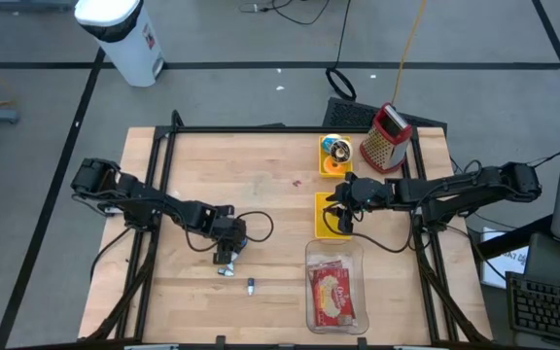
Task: Pick & Place Food Item
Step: Put the top blue food coloring bottle into the bottom yellow bin
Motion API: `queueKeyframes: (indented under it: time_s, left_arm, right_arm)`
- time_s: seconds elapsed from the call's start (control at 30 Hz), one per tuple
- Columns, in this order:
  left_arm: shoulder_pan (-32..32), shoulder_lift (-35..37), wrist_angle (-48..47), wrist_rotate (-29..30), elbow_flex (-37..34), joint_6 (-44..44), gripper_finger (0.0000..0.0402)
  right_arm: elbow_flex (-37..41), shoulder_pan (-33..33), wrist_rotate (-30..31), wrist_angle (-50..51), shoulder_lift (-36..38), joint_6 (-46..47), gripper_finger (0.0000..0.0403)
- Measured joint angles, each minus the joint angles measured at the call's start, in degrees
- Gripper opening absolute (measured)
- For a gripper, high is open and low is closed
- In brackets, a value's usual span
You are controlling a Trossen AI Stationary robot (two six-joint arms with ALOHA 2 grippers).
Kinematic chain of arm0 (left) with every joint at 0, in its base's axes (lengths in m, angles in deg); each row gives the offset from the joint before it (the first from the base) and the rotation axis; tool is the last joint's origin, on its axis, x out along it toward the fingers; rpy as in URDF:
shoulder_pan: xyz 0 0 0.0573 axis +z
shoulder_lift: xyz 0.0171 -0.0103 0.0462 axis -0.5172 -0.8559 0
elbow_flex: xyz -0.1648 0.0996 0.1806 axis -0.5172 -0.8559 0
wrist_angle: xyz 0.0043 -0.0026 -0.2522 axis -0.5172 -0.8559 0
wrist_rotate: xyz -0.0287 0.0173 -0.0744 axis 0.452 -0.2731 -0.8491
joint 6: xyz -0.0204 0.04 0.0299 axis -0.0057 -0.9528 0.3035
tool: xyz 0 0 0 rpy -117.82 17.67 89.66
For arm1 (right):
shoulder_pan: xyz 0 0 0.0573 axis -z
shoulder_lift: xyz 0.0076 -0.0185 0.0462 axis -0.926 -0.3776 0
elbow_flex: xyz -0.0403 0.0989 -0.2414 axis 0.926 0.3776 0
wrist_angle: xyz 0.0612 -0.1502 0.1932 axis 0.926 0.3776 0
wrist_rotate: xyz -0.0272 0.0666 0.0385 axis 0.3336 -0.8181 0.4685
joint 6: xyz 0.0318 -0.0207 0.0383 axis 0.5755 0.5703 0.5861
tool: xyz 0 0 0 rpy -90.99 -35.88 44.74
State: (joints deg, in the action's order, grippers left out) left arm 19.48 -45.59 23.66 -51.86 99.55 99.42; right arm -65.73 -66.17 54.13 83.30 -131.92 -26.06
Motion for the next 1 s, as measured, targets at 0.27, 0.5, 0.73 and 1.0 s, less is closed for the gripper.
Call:
queueKeyframes:
  time_s: [0.27,0.5,0.73,1.0]
  left_arm:
    - [0.1,-0.3,-1.5,5.8,2.1,-5.6,0.0088]
    - [1.3,-0.3,-0.8,19.4,9.4,-17.5,0.0049]
    - [3.0,-0.2,14.3,31.0,14.5,-36.4,0.0047]
    - [4.5,-0.2,30.6,32.0,14.6,-52.6,0.0042]
  right_arm:
    - [0.0,0.0,0.0,-0.3,0.0,0.0,0.0141]
    - [0.0,0.0,0.1,-4.6,0.0,1.5,0.0141]
    - [6.0,-0.2,0.1,-26.9,-2.6,4.5,0.0141]
    - [9.4,-0.2,-0.2,-51.2,-10.2,7.2,0.0171]
